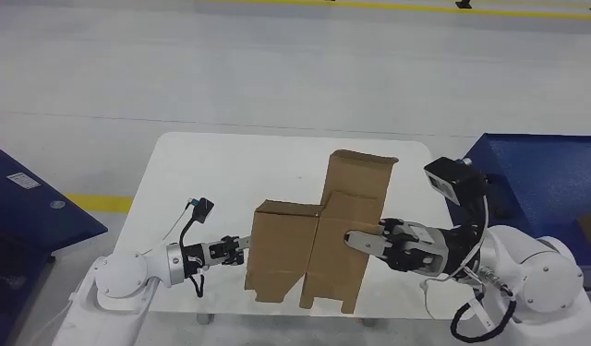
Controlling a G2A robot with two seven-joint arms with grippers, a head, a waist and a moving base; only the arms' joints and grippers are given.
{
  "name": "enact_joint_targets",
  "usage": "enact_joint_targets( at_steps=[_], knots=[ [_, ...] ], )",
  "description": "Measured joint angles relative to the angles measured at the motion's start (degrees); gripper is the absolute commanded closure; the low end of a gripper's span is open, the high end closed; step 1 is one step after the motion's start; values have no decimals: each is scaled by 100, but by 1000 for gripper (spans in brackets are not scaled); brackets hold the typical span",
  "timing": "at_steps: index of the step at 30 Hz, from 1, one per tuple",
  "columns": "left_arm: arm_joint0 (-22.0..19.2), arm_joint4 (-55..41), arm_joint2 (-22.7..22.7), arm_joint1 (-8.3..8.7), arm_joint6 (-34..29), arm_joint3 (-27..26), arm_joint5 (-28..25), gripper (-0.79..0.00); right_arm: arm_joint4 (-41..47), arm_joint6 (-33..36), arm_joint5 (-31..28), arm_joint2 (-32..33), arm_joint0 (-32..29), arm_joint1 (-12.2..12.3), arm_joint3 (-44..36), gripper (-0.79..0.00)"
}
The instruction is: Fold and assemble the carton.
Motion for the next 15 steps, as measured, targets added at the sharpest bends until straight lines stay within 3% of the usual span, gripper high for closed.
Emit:
enact_joint_targets(
  at_steps=[9,11,15],
  knots=[
    [0,0,0,0,0,0,0,-785,102,-90,99,-53,-68,-11,74,0],
    [0,0,0,0,0,0,0,-785,564,-314,552,-154,-147,-33,255,0],
    [0,0,0,0,0,0,0,-785,3239,-481,2476,-367,-40,-84,825,0]
  ],
)
